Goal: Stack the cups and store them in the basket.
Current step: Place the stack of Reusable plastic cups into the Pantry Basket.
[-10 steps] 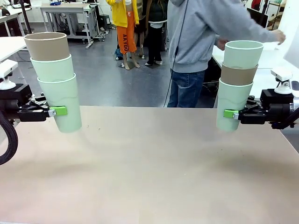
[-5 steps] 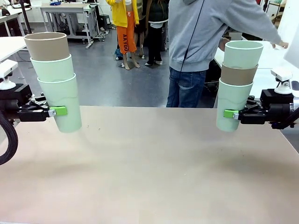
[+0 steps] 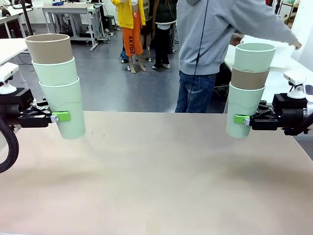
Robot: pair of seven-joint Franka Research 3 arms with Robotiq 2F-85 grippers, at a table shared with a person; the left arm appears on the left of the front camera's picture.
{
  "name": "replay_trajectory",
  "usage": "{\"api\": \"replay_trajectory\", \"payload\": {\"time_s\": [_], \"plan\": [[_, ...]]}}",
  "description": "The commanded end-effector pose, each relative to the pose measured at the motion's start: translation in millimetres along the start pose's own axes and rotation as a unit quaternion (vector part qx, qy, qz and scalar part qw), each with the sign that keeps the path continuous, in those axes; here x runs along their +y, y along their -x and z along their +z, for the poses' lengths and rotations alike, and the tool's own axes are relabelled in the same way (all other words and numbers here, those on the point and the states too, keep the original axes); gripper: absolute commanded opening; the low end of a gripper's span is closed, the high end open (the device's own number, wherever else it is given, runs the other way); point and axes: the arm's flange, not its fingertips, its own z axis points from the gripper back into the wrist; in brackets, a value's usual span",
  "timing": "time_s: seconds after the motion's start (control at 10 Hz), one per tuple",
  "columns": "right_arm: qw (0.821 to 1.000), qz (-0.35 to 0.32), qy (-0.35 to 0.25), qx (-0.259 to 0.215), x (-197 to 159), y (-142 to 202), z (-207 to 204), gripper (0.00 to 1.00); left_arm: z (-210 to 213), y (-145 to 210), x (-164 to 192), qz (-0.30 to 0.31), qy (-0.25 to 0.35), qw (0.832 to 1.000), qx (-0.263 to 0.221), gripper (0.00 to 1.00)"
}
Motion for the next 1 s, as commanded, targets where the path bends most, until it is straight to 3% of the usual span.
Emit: {"api": "replay_trajectory", "payload": {"time_s": [0.0, 0.9], "plan": [[1.0, 0.004, 0.002, -0.002, 0.4, -3.2, 0.4, 0.85, 1.5, -3.9, -1.5, -0.004, 0.002, 1.0, -0.006, 0.86], [1.0, 0.004, 0.002, -0.002, 0.4, -3.2, 0.4, 0.85, 1.5, -3.9, -1.5, -0.004, 0.002, 1.0, -0.006, 0.86]]}}
